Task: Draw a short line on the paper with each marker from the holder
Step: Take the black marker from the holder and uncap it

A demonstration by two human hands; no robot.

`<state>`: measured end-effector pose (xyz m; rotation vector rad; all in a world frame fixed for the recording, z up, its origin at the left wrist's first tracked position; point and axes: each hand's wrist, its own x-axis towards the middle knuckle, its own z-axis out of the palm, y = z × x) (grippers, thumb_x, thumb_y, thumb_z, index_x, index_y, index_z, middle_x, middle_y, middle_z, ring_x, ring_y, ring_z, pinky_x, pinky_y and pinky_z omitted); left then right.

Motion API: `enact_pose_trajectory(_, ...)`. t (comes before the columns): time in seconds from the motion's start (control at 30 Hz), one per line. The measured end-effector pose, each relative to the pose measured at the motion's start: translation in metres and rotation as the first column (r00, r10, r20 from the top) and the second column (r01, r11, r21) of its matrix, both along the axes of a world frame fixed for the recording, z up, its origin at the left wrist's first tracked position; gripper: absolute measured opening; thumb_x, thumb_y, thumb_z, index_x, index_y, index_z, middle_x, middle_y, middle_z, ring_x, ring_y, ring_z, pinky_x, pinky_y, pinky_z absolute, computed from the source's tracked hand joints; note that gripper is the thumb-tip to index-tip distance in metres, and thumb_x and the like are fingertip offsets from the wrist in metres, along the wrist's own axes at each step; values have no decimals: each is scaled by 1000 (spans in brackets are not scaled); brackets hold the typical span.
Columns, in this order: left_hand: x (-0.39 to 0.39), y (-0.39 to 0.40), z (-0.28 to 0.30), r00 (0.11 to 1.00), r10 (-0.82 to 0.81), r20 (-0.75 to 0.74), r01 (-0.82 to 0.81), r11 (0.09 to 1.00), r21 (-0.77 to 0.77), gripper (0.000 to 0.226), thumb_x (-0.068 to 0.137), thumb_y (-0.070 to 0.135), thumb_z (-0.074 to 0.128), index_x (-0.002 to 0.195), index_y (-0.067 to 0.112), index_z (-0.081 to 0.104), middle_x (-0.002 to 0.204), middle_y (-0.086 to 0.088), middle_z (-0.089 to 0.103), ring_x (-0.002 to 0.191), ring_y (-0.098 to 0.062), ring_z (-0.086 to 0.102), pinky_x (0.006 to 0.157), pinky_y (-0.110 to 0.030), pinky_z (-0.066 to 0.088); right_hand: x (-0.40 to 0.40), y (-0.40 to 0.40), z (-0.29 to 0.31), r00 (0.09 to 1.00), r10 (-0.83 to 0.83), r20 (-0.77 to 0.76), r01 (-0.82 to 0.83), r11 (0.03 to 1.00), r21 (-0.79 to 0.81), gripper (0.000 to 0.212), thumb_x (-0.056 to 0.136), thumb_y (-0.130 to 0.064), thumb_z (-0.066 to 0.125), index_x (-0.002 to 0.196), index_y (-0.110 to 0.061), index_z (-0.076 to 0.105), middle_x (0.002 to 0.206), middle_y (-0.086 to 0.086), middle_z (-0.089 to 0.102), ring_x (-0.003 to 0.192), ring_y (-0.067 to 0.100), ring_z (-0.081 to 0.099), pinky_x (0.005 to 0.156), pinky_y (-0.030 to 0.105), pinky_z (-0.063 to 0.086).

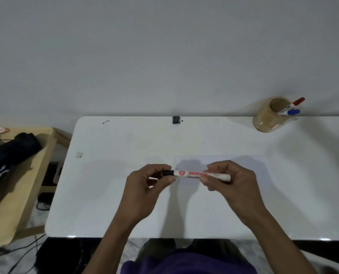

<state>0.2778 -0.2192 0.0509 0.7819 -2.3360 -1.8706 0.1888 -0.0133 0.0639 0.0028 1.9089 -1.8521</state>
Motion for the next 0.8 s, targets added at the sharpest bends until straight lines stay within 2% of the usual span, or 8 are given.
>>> enact_pose_trajectory(0.1, 15, -9, -9, 999, -35, 5, 35, 997, -65, 16, 82, 16, 79, 94, 27, 77, 86, 16, 75, 73, -5, 68, 66, -11, 48, 23, -23, -3, 947, -173, 271, 226, 958, -179, 28, 67, -8, 80, 94, -2, 73, 77, 9, 75, 68, 19, 72, 63, 24, 59)
enact_pose_trajectory(0.17, 19, -11, -10, 1000, -17, -5, 17, 998, -60, 16, 83, 17, 78, 94, 29, 76, 84, 18, 75, 71, -2, 66, 66, -11, 48, 36, -40, -3, 903, -213, 374, 311, 923, -225, 29, 70, -12, 78, 96, -3, 72, 80, 8, 74, 69, 18, 72, 62, 24, 59)
enact_pose_trajectory(0.37, 17, -19, -14, 999, -32, -25, 30, 996, -79, 6, 89, 19, 73, 90, 21, 78, 78, 18, 73, 64, -3, 63, 64, -11, 49, 42, -68, -14, 926, -204, 316, 259, 955, -142, 17, 86, -22, 70, 94, -7, 71, 85, 9, 76, 83, 26, 76, 66, 27, 60)
enact_pose_trajectory(0.5, 15, -23, -15, 999, -9, 33, 10, 1000, -13, 12, 92, 20, 69, 87, 16, 79, 64, 12, 70, 57, -1, 60, 60, -9, 46, 31, -70, -20, 947, -165, 276, 213, 965, -155, 21, 84, -25, 68, 93, -5, 70, 83, 9, 76, 83, 26, 76, 72, 26, 61)
enact_pose_trajectory(0.6, 7, -31, -19, 998, 22, 61, -21, 1000, -13, 10, 90, 22, 71, 85, 17, 79, 63, 12, 70, 56, -1, 60, 60, -11, 48, 19, -66, -24, 928, -226, 295, 285, 942, -176, 14, 88, -18, 67, 92, -6, 70, 83, 10, 76, 80, 23, 76, 72, 26, 61)
enact_pose_trajectory(0.73, -17, -42, -32, 993, 82, 90, -61, 973, -222, 4, 86, 18, 77, 89, 19, 76, 73, 22, 70, 66, 8, 62, 64, -5, 46, 3, -54, -31, 916, -303, 263, 343, 931, -122, 7, 96, -12, 64, 92, -9, 70, 85, 10, 74, 76, 21, 76, 70, 27, 61)
enact_pose_trajectory(0.8, -33, -47, -43, 989, 106, 106, -65, 940, -336, 6, 85, 14, 76, 89, 14, 72, 77, 15, 70, 67, 3, 62, 64, -6, 45, -2, -47, -33, 916, -321, 241, 352, 931, -94, 7, 96, -11, 65, 91, -12, 70, 85, 9, 74, 76, 21, 76, 69, 28, 60)
